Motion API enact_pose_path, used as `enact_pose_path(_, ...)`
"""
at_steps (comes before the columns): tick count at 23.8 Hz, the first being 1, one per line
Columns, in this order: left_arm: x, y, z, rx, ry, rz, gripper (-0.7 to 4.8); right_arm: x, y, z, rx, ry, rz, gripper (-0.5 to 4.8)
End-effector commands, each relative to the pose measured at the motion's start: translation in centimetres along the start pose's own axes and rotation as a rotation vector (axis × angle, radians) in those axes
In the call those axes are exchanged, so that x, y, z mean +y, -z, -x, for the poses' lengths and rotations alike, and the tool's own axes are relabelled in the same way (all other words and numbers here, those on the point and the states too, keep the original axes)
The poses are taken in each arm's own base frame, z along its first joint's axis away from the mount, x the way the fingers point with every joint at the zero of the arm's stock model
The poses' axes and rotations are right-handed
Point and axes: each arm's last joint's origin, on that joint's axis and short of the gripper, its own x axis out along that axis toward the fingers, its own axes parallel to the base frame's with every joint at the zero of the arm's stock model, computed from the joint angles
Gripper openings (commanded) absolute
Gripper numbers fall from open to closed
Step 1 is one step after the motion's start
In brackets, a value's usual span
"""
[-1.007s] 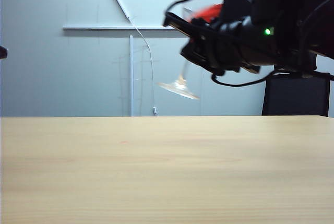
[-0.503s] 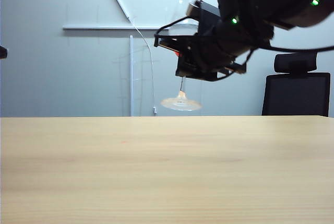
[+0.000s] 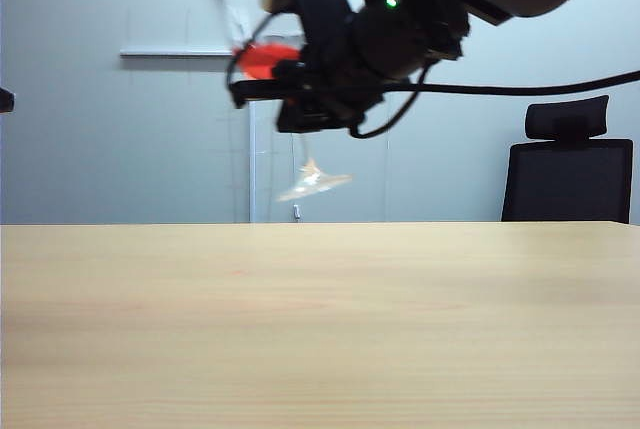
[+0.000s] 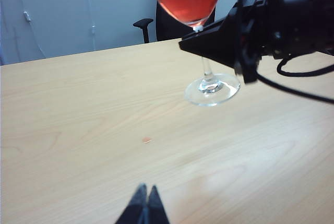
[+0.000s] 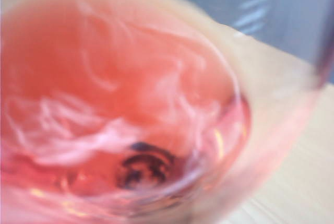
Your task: Gently pick up the goblet, rotate it counterclockwise for two full turns (viewing from above), and then place it back on the table.
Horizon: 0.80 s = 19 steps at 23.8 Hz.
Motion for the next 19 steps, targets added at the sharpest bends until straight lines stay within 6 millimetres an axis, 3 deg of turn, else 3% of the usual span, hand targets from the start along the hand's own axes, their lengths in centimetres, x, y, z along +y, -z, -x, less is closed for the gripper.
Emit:
enact_pose_path(1,0.0,-0.3,0.0,-0.023,0.002,-0.002,-0.05,1.0,-1.8,0.7,-0.173,-0.007,0.045,-0.06)
enact_pose_path(8,0.0,-0.3,0.0,-0.022,0.002,-0.002,-0.05,1.7,-0.7,2.8,-0.429,-0.189,-0.048,-0.06)
enact_pose_path(19,0.0,-0.3,0.0,-0.022,0.002,-0.002,-0.05,0.4,2.6,4.8,-0.451,-0.191,-0.253,-0.06)
